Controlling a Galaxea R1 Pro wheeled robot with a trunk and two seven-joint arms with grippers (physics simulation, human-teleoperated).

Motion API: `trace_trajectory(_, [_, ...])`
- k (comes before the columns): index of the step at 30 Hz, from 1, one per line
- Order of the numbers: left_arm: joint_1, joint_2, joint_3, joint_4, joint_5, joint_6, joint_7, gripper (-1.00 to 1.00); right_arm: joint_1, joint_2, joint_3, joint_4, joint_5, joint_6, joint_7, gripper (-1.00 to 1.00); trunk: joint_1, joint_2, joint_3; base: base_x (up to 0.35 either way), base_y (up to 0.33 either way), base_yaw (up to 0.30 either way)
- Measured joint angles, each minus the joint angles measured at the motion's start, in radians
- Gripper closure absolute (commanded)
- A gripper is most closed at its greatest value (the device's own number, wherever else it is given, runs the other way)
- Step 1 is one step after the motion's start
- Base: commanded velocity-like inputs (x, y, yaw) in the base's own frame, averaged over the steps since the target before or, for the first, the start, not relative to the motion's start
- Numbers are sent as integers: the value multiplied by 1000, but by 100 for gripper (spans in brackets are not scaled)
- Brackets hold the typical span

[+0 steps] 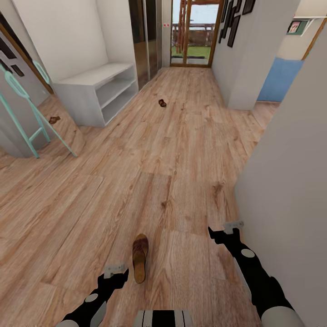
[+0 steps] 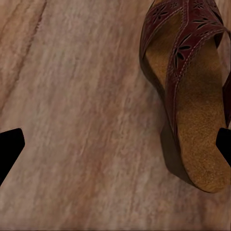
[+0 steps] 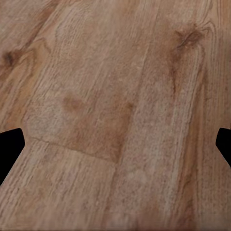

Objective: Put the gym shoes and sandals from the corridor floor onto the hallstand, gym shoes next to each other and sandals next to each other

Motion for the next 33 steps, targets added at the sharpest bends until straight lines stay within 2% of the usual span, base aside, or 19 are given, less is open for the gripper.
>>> trace_trajectory(14, [0,0,-1,-1,0,-4,0,-100,0,0,0,-24,0,0,0,-100,0,0,-8,0,0,-51])
trace_trajectory(22, [0,0,-1,-1,0,-4,0,-100,0,0,0,-27,0,8,0,-100,0,0,-9,0,0,-231])
trace_trajectory(28, [0,0,0,-1,0,-4,0,-100,0,0,1,-29,-1,47,0,-100,0,0,-9,0,0,-264])
trace_trajectory(33, [0,0,0,-1,0,-3,0,-100,0,1,2,-39,-2,62,0,-100,0,0,-9,0,0,-119])
